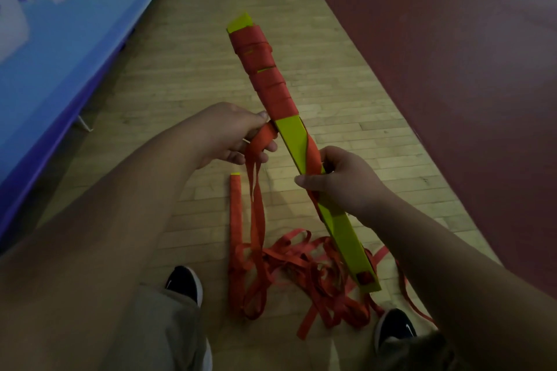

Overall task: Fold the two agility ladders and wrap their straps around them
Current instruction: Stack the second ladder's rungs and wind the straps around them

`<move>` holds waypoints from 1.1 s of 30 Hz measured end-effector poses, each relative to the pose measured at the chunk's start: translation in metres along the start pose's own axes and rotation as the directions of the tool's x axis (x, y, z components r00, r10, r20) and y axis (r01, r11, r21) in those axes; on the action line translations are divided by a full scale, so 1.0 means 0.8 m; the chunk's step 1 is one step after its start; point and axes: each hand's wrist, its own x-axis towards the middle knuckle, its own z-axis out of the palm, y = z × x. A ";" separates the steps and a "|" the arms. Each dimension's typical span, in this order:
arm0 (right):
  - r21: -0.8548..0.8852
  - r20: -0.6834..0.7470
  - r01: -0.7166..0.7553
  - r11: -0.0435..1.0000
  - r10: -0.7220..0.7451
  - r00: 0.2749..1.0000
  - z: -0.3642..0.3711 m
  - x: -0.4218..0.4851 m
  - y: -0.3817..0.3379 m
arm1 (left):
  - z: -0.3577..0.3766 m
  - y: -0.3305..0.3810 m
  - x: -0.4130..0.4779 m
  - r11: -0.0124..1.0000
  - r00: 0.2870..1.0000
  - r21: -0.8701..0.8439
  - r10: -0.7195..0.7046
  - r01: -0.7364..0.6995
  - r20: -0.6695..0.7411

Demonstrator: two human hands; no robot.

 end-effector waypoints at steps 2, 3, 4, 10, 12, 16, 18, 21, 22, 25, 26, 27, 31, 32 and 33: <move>-0.045 -0.025 0.008 0.999 -0.009 1.000 0.002 0.000 0.001 | 0.005 0.000 0.001 1.000 1.000 -0.023 0.000 0.000 -0.005; -0.071 -0.035 0.015 0.997 -0.017 0.999 0.003 0.000 0.001 | 0.007 0.000 0.001 1.000 1.000 -0.029 0.006 -0.007 -0.018; -0.089 -0.041 0.023 0.996 -0.027 0.999 0.003 0.000 0.001 | 0.010 0.001 0.002 0.999 0.999 -0.032 0.017 -0.018 -0.033; -0.236 -0.115 0.090 0.968 -0.120 0.986 0.010 -0.001 0.007 | 0.029 0.001 -0.002 0.998 0.991 0.015 0.065 -0.064 -0.115; -0.327 -0.136 0.125 0.937 -0.177 0.975 0.016 -0.002 0.009 | 0.038 0.001 -0.003 0.995 0.979 0.055 0.088 -0.079 -0.186; -0.366 -0.143 0.159 0.917 -0.225 0.964 0.022 -0.005 0.010 | 0.046 0.001 -0.001 0.992 0.945 0.088 0.116 -0.093 -0.307; -0.343 -0.124 0.164 0.925 -0.218 0.968 0.022 -0.006 0.005 | 0.047 0.004 -0.001 0.990 0.932 0.093 0.132 -0.107 -0.339; -0.270 -0.038 0.128 0.954 -0.143 0.989 0.018 -0.007 -0.007 | 0.046 0.008 -0.002 0.989 0.927 0.058 0.147 -0.136 -0.344; -0.241 0.000 0.107 0.965 -0.111 0.994 0.015 -0.008 -0.010 | 0.044 0.009 -0.003 0.989 0.928 0.051 0.151 -0.142 -0.340; -0.122 0.110 0.065 0.990 -0.052 0.993 0.002 -0.011 -0.014 | 0.034 0.009 -0.003 0.984 0.936 0.030 0.174 -0.173 -0.305; -0.076 0.134 0.045 0.996 -0.035 0.990 -0.003 -0.011 -0.013 | 0.031 0.009 -0.003 0.982 0.938 0.018 0.185 -0.188 -0.293; -0.039 0.149 0.022 0.999 -0.016 0.989 -0.007 -0.011 -0.012 | 0.028 0.010 -0.003 0.980 0.939 0.002 0.192 -0.199 -0.286; 0.085 0.217 -0.030 0.996 0.011 0.976 -0.020 -0.011 -0.013 | 0.020 0.013 0.000 0.967 0.940 -0.082 0.211 -0.240 -0.267; 0.120 0.249 -0.029 0.992 -0.002 0.968 -0.023 -0.012 -0.015 | 0.017 0.014 0.001 0.962 0.938 -0.098 0.222 -0.255 -0.267; 0.136 0.274 -0.024 0.990 -0.014 0.962 -0.025 -0.013 -0.017 | 0.014 0.013 0.002 0.957 0.934 -0.104 0.236 -0.271 -0.268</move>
